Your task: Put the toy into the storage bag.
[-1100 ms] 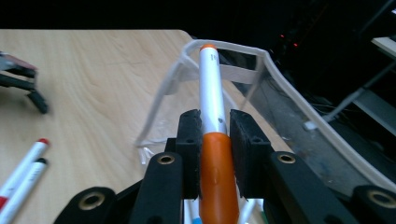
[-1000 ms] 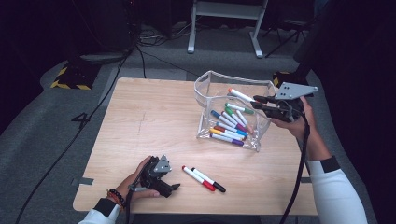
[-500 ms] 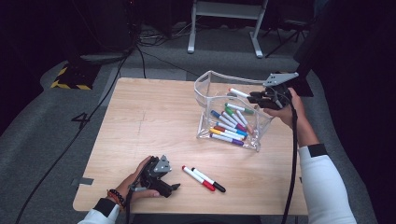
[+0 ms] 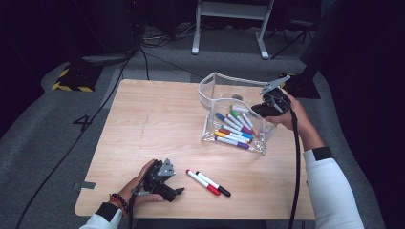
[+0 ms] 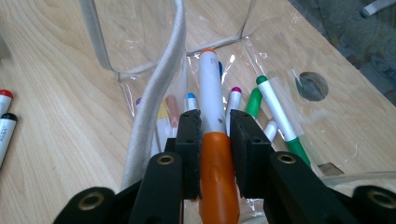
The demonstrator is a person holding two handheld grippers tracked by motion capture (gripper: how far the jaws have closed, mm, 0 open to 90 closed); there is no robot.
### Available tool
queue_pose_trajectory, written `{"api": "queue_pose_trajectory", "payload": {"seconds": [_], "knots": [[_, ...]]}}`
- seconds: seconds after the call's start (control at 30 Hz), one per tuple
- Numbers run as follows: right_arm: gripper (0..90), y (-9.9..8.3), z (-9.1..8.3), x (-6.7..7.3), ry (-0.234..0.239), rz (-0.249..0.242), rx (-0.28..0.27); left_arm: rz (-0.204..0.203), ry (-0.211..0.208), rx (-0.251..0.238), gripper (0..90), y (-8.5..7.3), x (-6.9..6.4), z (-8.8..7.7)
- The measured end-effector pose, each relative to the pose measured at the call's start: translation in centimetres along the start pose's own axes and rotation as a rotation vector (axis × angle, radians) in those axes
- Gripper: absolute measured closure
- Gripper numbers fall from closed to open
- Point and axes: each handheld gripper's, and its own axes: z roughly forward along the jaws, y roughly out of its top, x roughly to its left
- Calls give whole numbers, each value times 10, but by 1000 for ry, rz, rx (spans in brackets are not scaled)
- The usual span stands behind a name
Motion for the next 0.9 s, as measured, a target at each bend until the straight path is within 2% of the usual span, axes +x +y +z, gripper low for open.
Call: {"api": "queue_pose_trajectory", "payload": {"seconds": [0.23,0.33,0.43,0.57,0.63,0.73,0.9], "knots": [[740,1,0,3,49,-24,38,0,0,0,57,0,0,0],[696,1,0,4,28,-29,44,0,0,1,56,0,0,0],[617,2,-1,3,-24,-25,41,-1,0,0,57,0,0,0],[540,0,-10,1,-73,0,3,-1,0,0,57,0,0,0],[535,-2,-17,0,-90,9,-31,0,0,0,56,0,0,0],[486,-6,-30,-1,-116,27,-89,0,0,0,57,0,0,0],[402,-17,-56,0,-123,53,-211,0,0,0,57,0,0,0]]}}
